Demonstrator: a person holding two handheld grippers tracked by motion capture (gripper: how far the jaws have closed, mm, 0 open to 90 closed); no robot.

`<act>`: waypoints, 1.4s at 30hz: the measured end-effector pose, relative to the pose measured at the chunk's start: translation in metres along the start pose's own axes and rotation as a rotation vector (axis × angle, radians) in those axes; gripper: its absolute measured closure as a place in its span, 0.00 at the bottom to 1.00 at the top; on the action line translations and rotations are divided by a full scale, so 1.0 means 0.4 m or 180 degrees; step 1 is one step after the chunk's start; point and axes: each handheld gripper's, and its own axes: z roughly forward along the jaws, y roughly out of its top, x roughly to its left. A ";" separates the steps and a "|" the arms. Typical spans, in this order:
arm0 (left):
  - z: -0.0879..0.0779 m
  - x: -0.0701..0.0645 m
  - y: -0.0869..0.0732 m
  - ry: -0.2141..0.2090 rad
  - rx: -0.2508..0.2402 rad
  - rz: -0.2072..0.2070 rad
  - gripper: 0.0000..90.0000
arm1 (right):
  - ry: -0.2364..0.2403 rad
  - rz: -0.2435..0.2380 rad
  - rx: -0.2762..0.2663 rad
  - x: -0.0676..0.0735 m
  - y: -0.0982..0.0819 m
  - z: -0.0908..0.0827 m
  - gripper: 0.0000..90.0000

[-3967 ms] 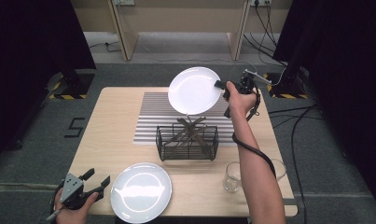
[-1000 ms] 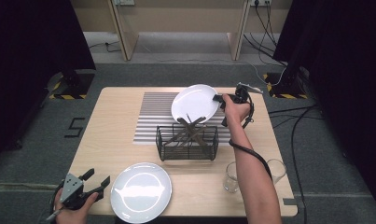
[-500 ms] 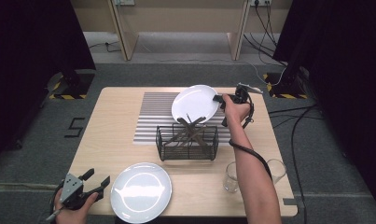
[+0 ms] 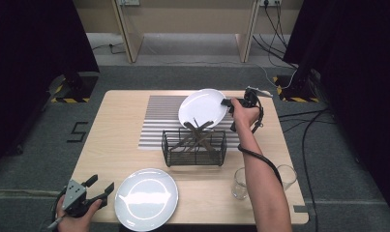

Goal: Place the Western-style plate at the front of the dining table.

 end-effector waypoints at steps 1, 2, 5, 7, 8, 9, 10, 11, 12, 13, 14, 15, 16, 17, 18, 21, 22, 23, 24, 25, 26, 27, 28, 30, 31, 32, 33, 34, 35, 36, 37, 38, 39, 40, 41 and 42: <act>0.000 0.000 0.000 -0.0001 0.0000 0.0002 0.32 | -0.0001 -0.0007 0.0006 0.000 0.000 0.001 0.95; 0.000 0.000 0.000 -0.0001 0.0001 0.0000 0.32 | -0.0003 -0.0014 0.0011 -0.001 0.000 0.001 0.95; 0.000 0.000 0.000 -0.0001 0.0002 0.0000 0.32 | -0.0003 -0.0013 0.0011 -0.003 0.000 0.002 0.95; 0.000 0.000 0.000 -0.0001 0.0003 -0.0005 0.32 | 0.0000 -0.0004 0.0012 -0.003 0.001 0.003 0.95; 0.000 0.000 0.000 0.0000 0.0003 -0.0005 0.32 | -0.0001 -0.0004 0.0015 -0.003 0.001 0.003 0.95; 0.000 0.000 0.000 -0.0002 0.0003 0.0000 0.32 | -0.0001 -0.0007 0.0010 -0.004 0.001 0.003 0.95; 0.000 0.000 0.000 -0.0002 0.0003 -0.0001 0.32 | -0.0005 -0.0010 0.0014 -0.004 0.001 0.004 0.95; 0.000 0.000 0.000 -0.0001 0.0003 -0.0003 0.32 | -0.0008 -0.0017 0.0018 -0.005 0.001 0.004 0.95; 0.000 0.000 0.000 -0.0002 0.0003 -0.0004 0.32 | -0.0006 0.0002 0.0012 -0.006 0.000 0.004 0.95; 0.000 0.000 0.000 -0.0002 0.0003 -0.0005 0.32 | -0.0005 0.0002 0.0008 -0.007 0.000 0.005 0.95; 0.000 0.000 0.000 -0.0002 0.0004 -0.0003 0.32 | -0.0006 0.0013 0.0010 -0.007 -0.001 0.005 0.95; 0.000 0.000 0.000 -0.0003 0.0005 -0.0004 0.32 | -0.0009 0.0004 0.0009 -0.009 -0.001 0.005 0.95; 0.000 0.000 0.000 -0.0002 0.0004 -0.0003 0.32 | -0.0014 0.0012 0.0015 -0.010 -0.002 0.006 0.95; 0.000 0.000 0.000 -0.0002 0.0004 -0.0003 0.32 | -0.0012 0.0017 0.0008 -0.011 -0.002 0.006 0.95; 0.000 0.000 0.000 -0.0002 0.0004 -0.0003 0.32 | -0.0013 0.0016 0.0014 -0.012 -0.003 0.006 0.95; 0.000 0.000 0.000 -0.0002 0.0005 -0.0003 0.32 | -0.0017 0.0025 0.0018 -0.016 -0.004 0.007 0.95; 0.000 0.000 0.000 -0.0001 0.0006 -0.0002 0.32 | -0.0019 0.0036 0.0018 -0.016 -0.005 0.007 0.95; 0.000 0.000 0.000 -0.0001 0.0005 -0.0003 0.32 | -0.0023 0.0035 0.0018 -0.018 -0.005 0.008 0.95; 0.000 0.000 0.000 -0.0002 0.0005 -0.0003 0.32 | -0.0027 0.0035 0.0019 -0.020 -0.006 0.008 0.95; 0.000 0.000 0.000 -0.0001 0.0006 -0.0004 0.32 | -0.0039 0.0028 0.0031 -0.022 -0.006 0.008 0.95; 0.001 0.000 0.000 0.0000 0.0000 -0.0004 0.32 | -0.0039 0.0032 0.0024 -0.024 -0.007 0.009 0.95; 0.001 0.000 0.000 0.0000 0.0000 -0.0005 0.32 | -0.0038 0.0051 0.0027 -0.025 -0.007 0.010 0.95; 0.001 0.000 -0.001 0.0000 0.0001 -0.0005 0.32 | -0.0043 0.0049 0.0032 -0.027 -0.008 0.010 0.95; 0.001 0.000 -0.001 0.0000 0.0001 -0.0004 0.32 | -0.0051 0.0043 0.0042 -0.030 -0.009 0.011 0.95; 0.001 0.000 0.000 0.0000 0.0001 -0.0003 0.31 | -0.0056 0.0039 0.0043 -0.031 -0.010 0.011 0.95; 0.000 0.000 0.000 -0.0001 0.0007 -0.0002 0.32 | -0.0054 0.0049 0.0036 -0.031 -0.010 0.012 0.95; 0.000 0.000 0.000 -0.0001 0.0008 -0.0002 0.32 | -0.0058 0.0047 0.0037 -0.033 -0.011 0.013 0.95; 0.000 0.000 0.000 -0.0002 0.0008 -0.0002 0.32 | -0.0061 0.0052 0.0042 -0.033 -0.011 0.014 0.95; 0.000 0.000 0.000 -0.0001 0.0007 -0.0001 0.32 | -0.0064 0.0053 0.0044 -0.034 -0.012 0.014 0.95; 0.000 0.000 0.000 -0.0002 0.0008 -0.0002 0.32 | -0.0065 0.0059 0.0049 -0.034 -0.012 0.014 0.95; 0.000 0.000 0.000 -0.0004 0.0008 -0.0003 0.31 | -0.0063 0.0058 0.0047 -0.035 -0.012 0.014 0.95; 0.000 0.000 0.000 -0.0003 0.0008 -0.0002 0.31 | -0.0066 0.0057 0.0046 -0.036 -0.013 0.015 0.95; 0.000 0.000 0.000 -0.0003 0.0007 -0.0002 0.31 | -0.0069 0.0056 0.0047 -0.037 -0.013 0.015 0.95; 0.000 0.000 0.000 -0.0004 0.0007 -0.0003 0.31 | -0.0067 0.0057 0.0047 -0.038 -0.013 0.015 0.95; 0.000 0.000 0.000 -0.0004 0.0008 -0.0003 0.31 | -0.0066 0.0069 0.0052 -0.038 -0.013 0.015 0.95; 0.000 0.000 0.000 -0.0003 0.0009 -0.0002 0.31 | -0.0077 0.0057 0.0057 -0.040 -0.013 0.015 0.95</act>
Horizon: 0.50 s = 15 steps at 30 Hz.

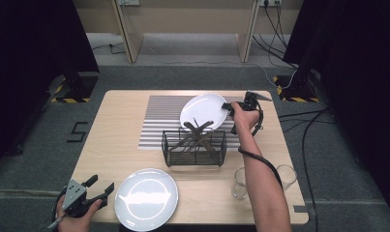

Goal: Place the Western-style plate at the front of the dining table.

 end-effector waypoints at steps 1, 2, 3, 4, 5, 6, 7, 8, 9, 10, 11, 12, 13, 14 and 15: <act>0.000 0.000 0.000 0.0001 0.0000 0.0000 0.31 | -0.0005 0.0007 0.0007 -0.001 0.000 0.000 0.95; 0.000 0.000 0.000 0.0000 0.0000 0.0001 0.31 | -0.0009 0.0009 0.0009 -0.002 0.000 0.000 0.95; 0.000 0.000 0.000 0.0000 0.0001 0.0001 0.31 | -0.0009 0.0015 0.0004 -0.004 -0.001 0.001 0.95; 0.000 0.000 0.000 0.0000 0.0001 0.0000 0.31 | -0.0017 0.0010 0.0007 -0.006 -0.001 0.001 0.95; 0.000 0.000 0.000 0.0000 0.0000 -0.0001 0.31 | -0.0021 0.0025 0.0011 -0.007 -0.001 0.001 0.95; 0.000 0.000 0.000 0.0000 0.0001 0.0000 0.31 | -0.0025 0.0029 0.0016 -0.008 -0.001 0.001 0.95; 0.000 0.000 0.000 0.0000 0.0001 -0.0001 0.31 | -0.0027 0.0018 0.0019 -0.010 -0.001 0.002 0.95; 0.000 0.000 0.000 0.0000 0.0001 0.0000 0.31 | -0.0029 0.0012 0.0021 -0.011 -0.002 0.002 0.95; 0.000 0.000 0.000 0.0000 0.0002 0.0000 0.31 | -0.0028 0.0028 0.0020 -0.011 -0.002 0.003 0.95; 0.000 0.000 0.000 0.0000 0.0002 0.0001 0.31 | -0.0034 0.0034 0.0024 -0.012 -0.002 0.003 0.95; 0.000 0.000 0.000 0.0000 0.0002 0.0001 0.31 | -0.0034 0.0034 0.0024 -0.012 -0.002 0.003 0.95; 0.000 0.000 0.000 -0.0001 0.0001 0.0001 0.31 | -0.0043 0.0027 0.0033 -0.015 -0.002 0.004 0.94; 0.000 0.000 0.000 0.0000 0.0000 -0.0001 0.31 | -0.0049 0.0036 0.0029 -0.018 -0.003 0.005 0.95; 0.000 0.000 0.000 -0.0001 0.0000 -0.0001 0.31 | -0.0063 0.0033 0.0037 -0.021 -0.004 0.006 0.94; 0.000 0.000 0.000 -0.0002 0.0000 -0.0001 0.31 | -0.0067 0.0042 0.0037 -0.022 -0.004 0.007 0.94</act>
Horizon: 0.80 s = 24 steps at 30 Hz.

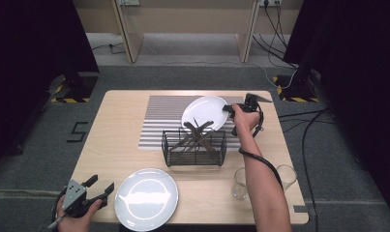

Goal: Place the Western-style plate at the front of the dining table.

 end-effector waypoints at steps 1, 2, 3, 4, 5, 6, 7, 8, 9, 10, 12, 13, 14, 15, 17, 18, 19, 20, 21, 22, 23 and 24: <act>0.000 0.000 0.000 0.0001 0.0002 0.0000 0.31 | -0.0008 -0.0002 0.0004 -0.002 0.000 0.000 0.94; 0.000 0.000 0.000 0.0000 0.0002 -0.0001 0.31 | -0.0008 0.0005 0.0003 -0.003 -0.001 0.001 0.94; 0.000 0.000 0.000 0.0001 0.0002 0.0000 0.31 | -0.0013 0.0007 0.0004 -0.005 -0.001 0.001 0.94; 0.000 0.000 0.000 0.0001 0.0003 0.0002 0.31 | -0.0016 0.0020 0.0011 -0.006 -0.001 0.001 0.94; 0.000 0.000 0.000 0.0000 0.0003 0.0001 0.31 | -0.0025 0.0014 0.0013 -0.008 -0.002 0.001 0.94; 0.000 0.000 0.000 0.0001 0.0003 0.0001 0.31 | -0.0028 0.0015 0.0014 -0.008 -0.002 0.001 0.94; 0.000 0.000 0.000 0.0001 0.0003 0.0000 0.31 | -0.0026 0.0013 0.0012 -0.009 -0.001 0.001 0.94; 0.000 0.000 0.000 0.0001 0.0002 0.0000 0.31 | -0.0032 0.0010 0.0013 -0.009 -0.001 0.001 0.94; 0.000 0.000 0.000 0.0002 0.0002 0.0001 0.31 | -0.0033 0.0010 0.0013 -0.009 -0.001 0.001 0.94; 0.000 0.000 0.000 0.0002 0.0002 -0.0001 0.31 | -0.0034 0.0009 0.0013 -0.010 -0.001 0.001 0.94; 0.000 0.000 0.000 0.0001 0.0004 0.0000 0.31 | -0.0033 0.0014 0.0006 -0.011 -0.001 0.003 0.94; 0.000 0.000 0.000 0.0001 0.0004 0.0000 0.31 | -0.0048 0.0015 0.0012 -0.012 -0.002 0.004 0.94; 0.000 0.000 0.000 0.0001 0.0003 -0.0001 0.31 | -0.0059 0.0011 0.0016 -0.013 -0.003 0.005 0.94; 0.000 0.000 0.000 0.0000 0.0003 -0.0002 0.31 | -0.0068 0.0002 0.0023 -0.014 -0.003 0.005 0.94; 0.000 0.000 0.000 -0.0001 0.0002 -0.0003 0.31 | -0.0077 0.0007 0.0025 -0.018 -0.005 0.008 0.94; 0.000 0.000 0.000 -0.0001 0.0001 -0.0003 0.31 | -0.0077 0.0020 0.0033 -0.020 -0.006 0.008 0.94; 0.000 0.000 0.000 -0.0001 0.0001 -0.0003 0.31 | -0.0074 0.0021 0.0040 -0.021 -0.006 0.009 0.94; 0.001 0.000 0.000 -0.0003 0.0004 -0.0005 0.31 | -0.0074 0.0021 0.0039 -0.021 -0.006 0.009 0.94; 0.001 0.000 0.000 -0.0003 0.0005 -0.0003 0.31 | -0.0073 0.0018 0.0035 -0.021 -0.005 0.009 0.94; 0.001 0.000 0.000 -0.0003 0.0005 -0.0003 0.31 | -0.0073 0.0017 0.0035 -0.021 -0.005 0.009 0.94; 0.001 0.000 0.000 -0.0003 0.0006 -0.0003 0.31 | -0.0070 0.0016 0.0032 -0.021 -0.005 0.010 0.94; 0.001 0.000 0.000 -0.0002 0.0003 -0.0005 0.31 | -0.0077 0.0018 0.0034 -0.022 -0.005 0.010 0.94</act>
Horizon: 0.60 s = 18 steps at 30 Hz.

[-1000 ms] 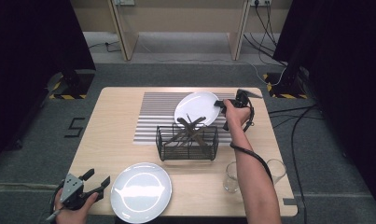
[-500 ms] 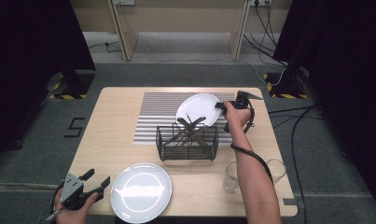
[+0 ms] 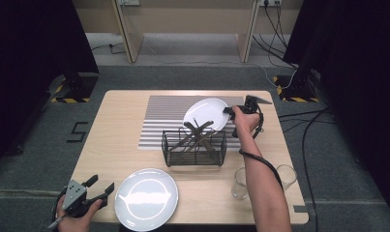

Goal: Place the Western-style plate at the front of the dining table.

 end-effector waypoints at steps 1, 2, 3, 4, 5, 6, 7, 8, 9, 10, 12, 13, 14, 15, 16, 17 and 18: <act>0.000 0.000 0.000 0.0001 0.0000 -0.0001 0.31 | -0.0001 0.0009 0.0008 -0.002 0.000 0.000 0.94; 0.000 0.000 0.000 0.0002 0.0002 0.0001 0.31 | -0.0007 0.0012 0.0010 -0.005 -0.001 0.001 0.94; -0.001 0.000 0.000 0.0001 0.0001 0.0001 0.31 | -0.0013 0.0017 0.0011 -0.007 -0.001 0.001 0.94; 0.000 0.000 0.000 0.0002 -0.0005 0.0000 0.31 | -0.0013 0.0027 0.0011 -0.009 -0.001 0.002 0.95; 0.000 0.000 0.000 0.0001 -0.0003 -0.0001 0.31 | -0.0015 0.0036 0.0018 -0.011 -0.002 0.002 0.95; 0.000 0.000 0.000 0.0001 -0.0003 0.0000 0.31 | -0.0031 0.0054 0.0033 -0.013 -0.001 0.003 0.95; 0.000 0.000 0.000 0.0001 -0.0003 0.0001 0.31 | -0.0036 0.0066 0.0042 -0.015 -0.002 0.003 0.95; 0.000 0.000 0.000 0.0001 0.0003 0.0001 0.31 | -0.0045 0.0072 0.0050 -0.018 -0.002 0.003 0.95; 0.000 0.000 0.000 0.0001 0.0001 -0.0001 0.31 | -0.0057 0.0081 0.0049 -0.019 -0.002 0.004 0.95; 0.000 0.000 0.000 0.0000 0.0002 0.0001 0.31 | -0.0070 0.0079 0.0051 -0.021 -0.002 0.005 0.95; 0.000 0.000 0.000 -0.0001 0.0000 -0.0001 0.31 | -0.0070 0.0097 0.0057 -0.023 -0.001 0.006 0.95; 0.000 0.000 0.000 -0.0001 0.0001 -0.0001 0.31 | -0.0073 0.0109 0.0066 -0.023 -0.001 0.006 0.95; 0.000 0.000 0.000 0.0000 0.0004 -0.0001 0.31 | -0.0079 0.0110 0.0070 -0.024 -0.001 0.006 0.94; 0.000 0.000 0.000 -0.0001 0.0003 -0.0001 0.31 | -0.0088 0.0116 0.0071 -0.024 -0.001 0.006 0.94; 0.000 0.000 0.000 0.0000 0.0003 -0.0001 0.31 | -0.0088 0.0124 0.0071 -0.025 -0.001 0.007 0.94; 0.000 0.000 0.000 0.0000 0.0003 -0.0001 0.31 | -0.0106 0.0121 0.0088 -0.027 -0.001 0.007 0.93; 0.000 0.000 0.000 -0.0001 0.0005 0.0000 0.31 | -0.0111 0.0117 0.0088 -0.030 -0.001 0.008 0.93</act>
